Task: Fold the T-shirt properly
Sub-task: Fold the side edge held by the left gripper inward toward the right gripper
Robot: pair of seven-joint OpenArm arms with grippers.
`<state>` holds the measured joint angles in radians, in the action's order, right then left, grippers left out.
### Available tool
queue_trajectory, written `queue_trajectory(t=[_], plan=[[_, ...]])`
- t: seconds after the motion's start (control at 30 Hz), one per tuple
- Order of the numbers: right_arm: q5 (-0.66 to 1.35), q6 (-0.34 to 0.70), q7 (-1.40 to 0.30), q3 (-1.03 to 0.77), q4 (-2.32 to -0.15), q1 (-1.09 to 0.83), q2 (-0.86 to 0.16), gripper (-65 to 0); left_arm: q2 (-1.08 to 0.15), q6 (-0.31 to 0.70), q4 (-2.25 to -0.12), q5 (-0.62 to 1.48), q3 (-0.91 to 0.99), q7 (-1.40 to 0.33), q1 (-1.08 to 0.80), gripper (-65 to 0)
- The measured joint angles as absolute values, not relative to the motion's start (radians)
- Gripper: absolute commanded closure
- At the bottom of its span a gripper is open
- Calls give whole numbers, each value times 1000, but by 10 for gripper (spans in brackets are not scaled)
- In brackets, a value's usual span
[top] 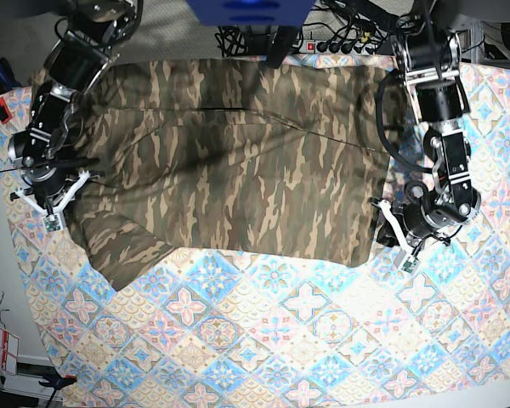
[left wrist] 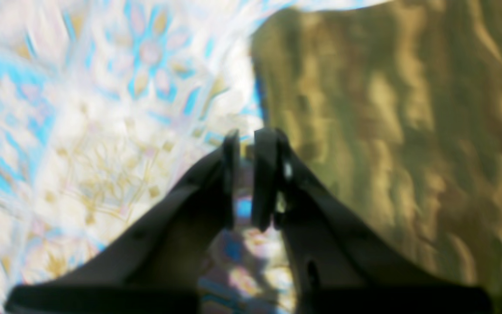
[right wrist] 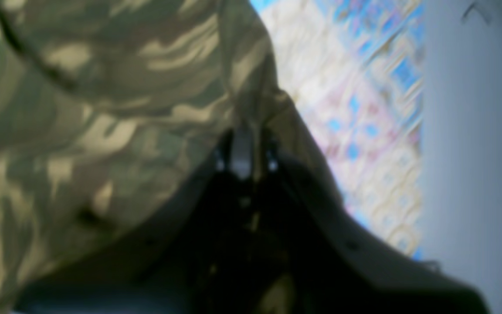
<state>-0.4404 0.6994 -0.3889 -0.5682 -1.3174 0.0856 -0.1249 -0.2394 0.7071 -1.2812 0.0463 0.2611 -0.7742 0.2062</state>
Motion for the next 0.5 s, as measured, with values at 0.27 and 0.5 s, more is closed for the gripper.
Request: queue_trajectory(t=[0.27,0.5], plan=[[-435,699,-381,-567,-1347,48,-111,-11,-241,701,-1365,30,288,-810,153,-85],[-438,700,-389,-562,-1351,36,-111,-11,-214,703,-1252,26,291,-808,284,-389]])
